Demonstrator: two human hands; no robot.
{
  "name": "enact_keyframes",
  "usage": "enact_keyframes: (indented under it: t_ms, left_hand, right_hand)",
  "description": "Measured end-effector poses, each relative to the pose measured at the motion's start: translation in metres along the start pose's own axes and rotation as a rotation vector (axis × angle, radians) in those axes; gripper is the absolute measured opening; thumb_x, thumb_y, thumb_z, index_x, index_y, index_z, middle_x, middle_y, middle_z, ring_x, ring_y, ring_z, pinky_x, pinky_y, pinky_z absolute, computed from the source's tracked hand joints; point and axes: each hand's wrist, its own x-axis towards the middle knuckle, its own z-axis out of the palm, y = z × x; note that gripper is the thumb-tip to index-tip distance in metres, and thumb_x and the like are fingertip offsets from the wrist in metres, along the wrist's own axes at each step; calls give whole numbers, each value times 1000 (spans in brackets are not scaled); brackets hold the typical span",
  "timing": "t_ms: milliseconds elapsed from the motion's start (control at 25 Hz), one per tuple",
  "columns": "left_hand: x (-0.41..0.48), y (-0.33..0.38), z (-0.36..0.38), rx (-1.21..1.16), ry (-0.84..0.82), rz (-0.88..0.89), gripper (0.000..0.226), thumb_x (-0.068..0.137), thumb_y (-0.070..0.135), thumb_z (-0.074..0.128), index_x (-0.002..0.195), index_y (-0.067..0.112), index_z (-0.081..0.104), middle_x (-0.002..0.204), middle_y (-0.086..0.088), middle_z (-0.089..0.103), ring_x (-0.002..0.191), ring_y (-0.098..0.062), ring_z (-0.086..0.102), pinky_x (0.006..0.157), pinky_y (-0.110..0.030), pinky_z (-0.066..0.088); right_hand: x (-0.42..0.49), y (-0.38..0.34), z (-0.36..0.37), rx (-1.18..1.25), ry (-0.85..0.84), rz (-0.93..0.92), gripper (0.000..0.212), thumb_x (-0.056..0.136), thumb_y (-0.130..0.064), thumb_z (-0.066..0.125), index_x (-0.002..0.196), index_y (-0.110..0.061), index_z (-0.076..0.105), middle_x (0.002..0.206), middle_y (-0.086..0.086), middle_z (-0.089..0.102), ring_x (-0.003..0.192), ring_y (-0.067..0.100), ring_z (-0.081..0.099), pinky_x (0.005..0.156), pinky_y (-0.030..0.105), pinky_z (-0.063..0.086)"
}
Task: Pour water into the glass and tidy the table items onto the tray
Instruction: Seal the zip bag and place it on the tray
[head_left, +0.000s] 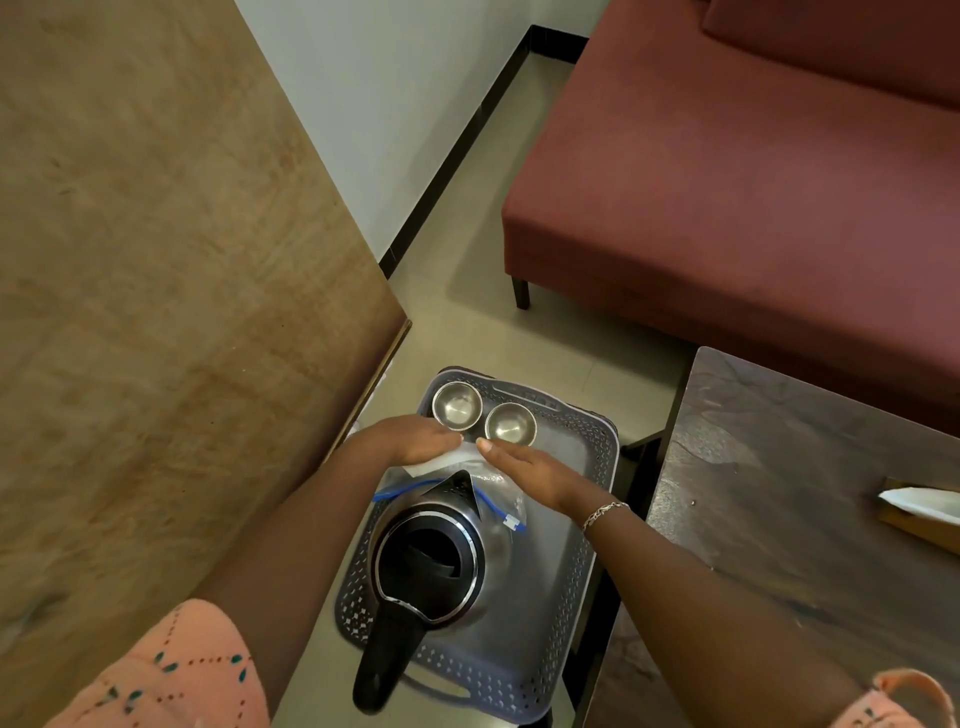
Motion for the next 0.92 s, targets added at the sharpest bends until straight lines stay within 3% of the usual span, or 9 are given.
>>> enact_keyframes:
  t_ms: [160, 360, 560, 640, 720, 800, 840, 920]
  left_hand:
    - [6, -10, 7, 11, 0, 0, 30, 95, 35, 30, 93, 22, 57, 124, -6, 59, 109, -20, 52, 91, -35, 38]
    - [11, -11, 10, 95, -14, -11, 41, 96, 37, 27, 120, 21, 56, 134, -7, 52, 120, -23, 49, 97, -36, 38]
    - [9, -8, 9, 167, -12, -5, 41, 96, 35, 28, 126, 20, 52, 137, -7, 50, 122, -23, 47, 96, -35, 36]
    - [9, -7, 7, 176, -7, 20, 40, 96, 34, 30, 130, 25, 48, 141, -4, 46, 126, -22, 44, 101, -36, 35]
    - [8, -6, 7, 188, 2, 56, 42, 96, 35, 32, 137, 34, 40, 148, 2, 37, 134, -20, 36, 109, -37, 30]
    - [9, -6, 8, 177, 2, 77, 41, 97, 37, 31, 137, 36, 40, 149, 4, 36, 135, -19, 35, 110, -38, 29]
    - [8, -4, 8, 155, 0, 83, 40, 97, 36, 31, 136, 34, 42, 147, 3, 38, 134, -19, 36, 110, -37, 30]
    - [6, -2, 11, 103, -3, 102, 40, 98, 34, 32, 136, 30, 44, 146, 0, 40, 133, -19, 37, 109, -35, 30]
  right_hand:
    - [4, -3, 1, -29, -27, 35, 46, 95, -49, 31, 132, -28, 47, 141, 2, 44, 129, 18, 38, 94, 22, 23]
    - [10, 5, 8, -4, 17, 16, 48, 93, -53, 32, 130, -27, 49, 137, -1, 48, 126, 15, 42, 96, 23, 26]
    - [9, 6, 15, 2, 31, 25, 52, 93, -52, 32, 122, -15, 55, 128, 7, 56, 117, 21, 49, 93, 29, 33]
    - [8, 11, 20, -53, 152, 21, 51, 94, -49, 31, 119, -12, 56, 116, 11, 61, 110, 24, 54, 89, 31, 37]
    - [14, 21, 20, -94, 480, 38, 43, 96, -42, 36, 106, -8, 60, 94, 13, 65, 93, 28, 60, 75, 30, 41]
    - [23, 35, 12, -4, 768, 132, 22, 93, -29, 48, 97, -8, 54, 91, 16, 64, 89, 31, 60, 68, 29, 38]
    - [27, 39, 7, 24, 781, 202, 19, 91, -25, 51, 102, -9, 51, 96, 18, 64, 91, 33, 60, 69, 30, 39]
    - [36, 43, 1, 7, 635, 278, 32, 90, -25, 54, 115, -8, 45, 101, 20, 64, 95, 34, 60, 74, 32, 42]
